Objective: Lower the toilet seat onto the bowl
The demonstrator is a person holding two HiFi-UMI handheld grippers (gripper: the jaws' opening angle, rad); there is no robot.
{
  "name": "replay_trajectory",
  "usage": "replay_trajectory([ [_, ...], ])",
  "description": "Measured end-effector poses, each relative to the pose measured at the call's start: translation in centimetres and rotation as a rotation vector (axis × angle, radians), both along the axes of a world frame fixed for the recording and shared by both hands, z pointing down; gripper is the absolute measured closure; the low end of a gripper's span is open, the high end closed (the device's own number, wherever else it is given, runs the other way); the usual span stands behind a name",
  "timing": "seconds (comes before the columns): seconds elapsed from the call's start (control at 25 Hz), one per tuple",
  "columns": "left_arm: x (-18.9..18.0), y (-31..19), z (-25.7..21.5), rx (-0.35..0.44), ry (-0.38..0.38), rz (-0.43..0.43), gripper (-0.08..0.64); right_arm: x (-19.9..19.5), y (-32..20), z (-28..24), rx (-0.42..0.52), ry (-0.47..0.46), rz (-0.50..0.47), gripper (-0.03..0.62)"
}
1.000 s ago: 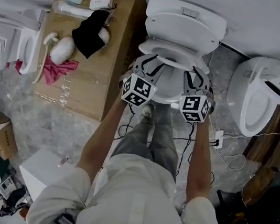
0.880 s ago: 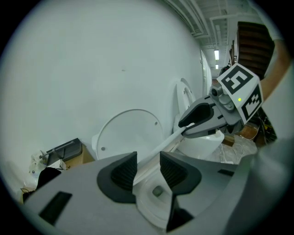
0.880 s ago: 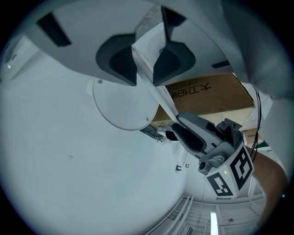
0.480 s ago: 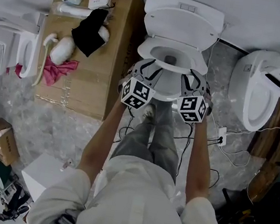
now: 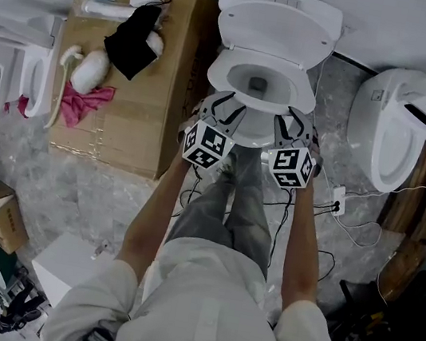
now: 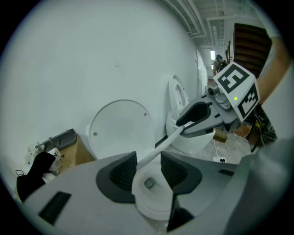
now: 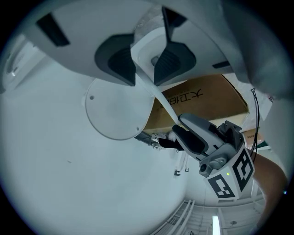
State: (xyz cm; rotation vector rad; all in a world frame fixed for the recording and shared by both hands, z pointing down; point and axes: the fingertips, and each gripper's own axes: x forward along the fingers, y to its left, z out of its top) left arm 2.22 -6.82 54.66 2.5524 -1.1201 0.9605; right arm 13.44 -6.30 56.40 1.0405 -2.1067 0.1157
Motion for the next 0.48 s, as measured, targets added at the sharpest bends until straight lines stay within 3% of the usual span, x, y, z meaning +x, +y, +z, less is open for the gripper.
replay_trajectory([
  [0.48,-0.2,3.5,2.4,-0.039,-0.005,0.019,0.374,-0.2,3.5,2.4,-0.037,0.023,0.003,0.454],
])
